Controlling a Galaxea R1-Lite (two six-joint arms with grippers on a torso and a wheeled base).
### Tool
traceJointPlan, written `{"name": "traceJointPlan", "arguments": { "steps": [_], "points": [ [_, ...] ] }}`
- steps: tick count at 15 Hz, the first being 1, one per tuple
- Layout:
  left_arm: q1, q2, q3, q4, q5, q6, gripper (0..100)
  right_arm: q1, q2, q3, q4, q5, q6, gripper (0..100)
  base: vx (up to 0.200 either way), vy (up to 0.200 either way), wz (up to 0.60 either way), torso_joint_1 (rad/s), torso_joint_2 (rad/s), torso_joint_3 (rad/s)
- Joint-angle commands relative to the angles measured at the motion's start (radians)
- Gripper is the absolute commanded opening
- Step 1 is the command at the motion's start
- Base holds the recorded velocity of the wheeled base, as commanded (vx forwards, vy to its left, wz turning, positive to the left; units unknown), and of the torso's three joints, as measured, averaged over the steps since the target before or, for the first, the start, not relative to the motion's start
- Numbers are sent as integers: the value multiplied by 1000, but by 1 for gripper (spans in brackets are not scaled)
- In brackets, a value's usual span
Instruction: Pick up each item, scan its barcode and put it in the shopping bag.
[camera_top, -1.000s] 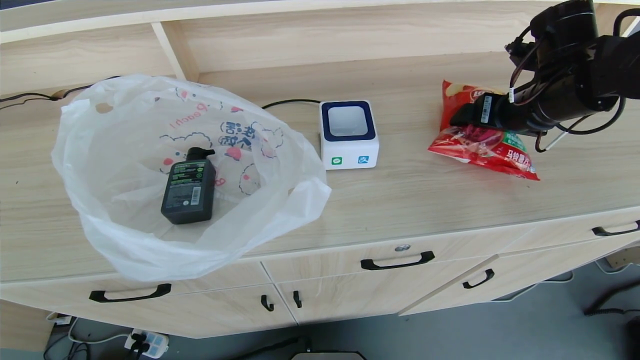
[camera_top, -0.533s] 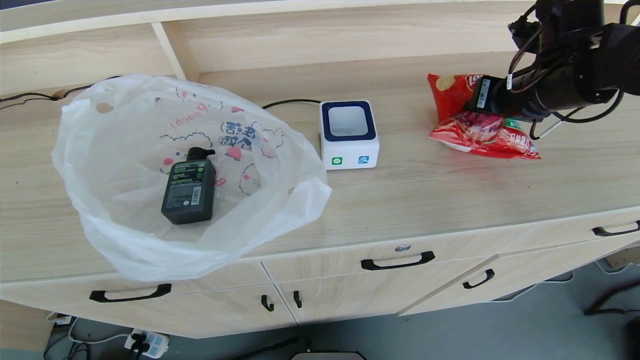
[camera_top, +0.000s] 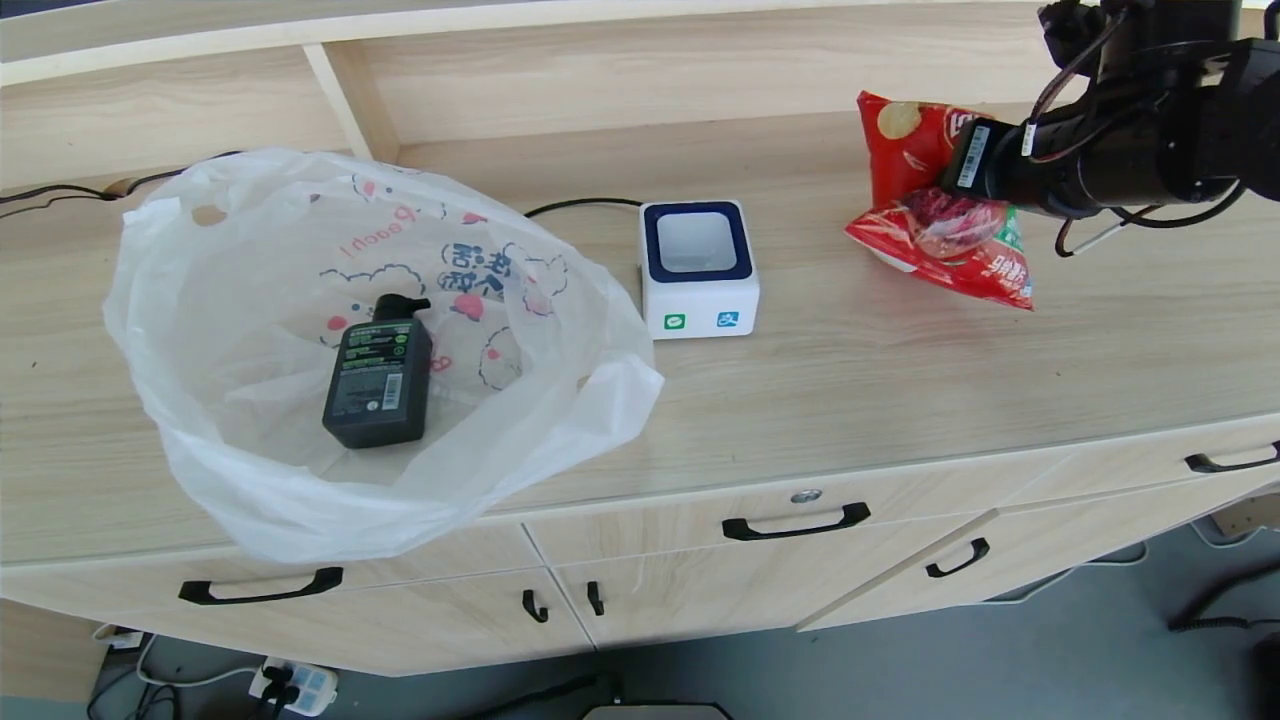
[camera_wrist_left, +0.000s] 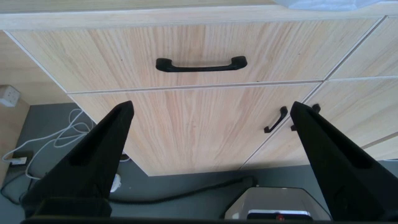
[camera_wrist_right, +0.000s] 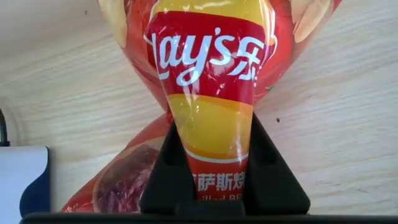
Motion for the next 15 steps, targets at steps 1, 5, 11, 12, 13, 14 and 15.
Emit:
{"name": "traceJointPlan", "arguments": {
  "steps": [1, 5, 11, 12, 13, 14, 15],
  "points": [
    [-1, 0, 0, 0, 1, -1, 100, 13, -47, 27, -11, -1, 0, 0, 0, 0, 0, 0, 0, 0],
    [0, 0, 0, 0, 1, -1, 100, 111, -204, 150, -14, -8, 9, 0, 0, 0, 0, 0, 0, 0],
    [-1, 2, 0, 0, 0, -1, 100, 419, -486, 854, -686, 82, 127, 0, 0, 0, 0, 0, 0, 0],
    [-1, 2, 0, 0, 0, 1, 100, 421, -509, 958, -800, 133, 95, 0, 0, 0, 0, 0, 0, 0],
    [0, 0, 0, 0, 0, 1, 100, 419, -532, 1032, -853, 160, 85, 0, 0, 0, 0, 0, 0, 0],
    [0, 0, 0, 0, 0, 1, 100, 421, -555, 1089, -884, 174, 101, 0, 0, 0, 0, 0, 0, 0],
    [-1, 0, 0, 0, 1, 3, 100, 421, -572, 1133, -910, 180, 133, 0, 0, 0, 0, 0, 0, 0]
  ]
}}
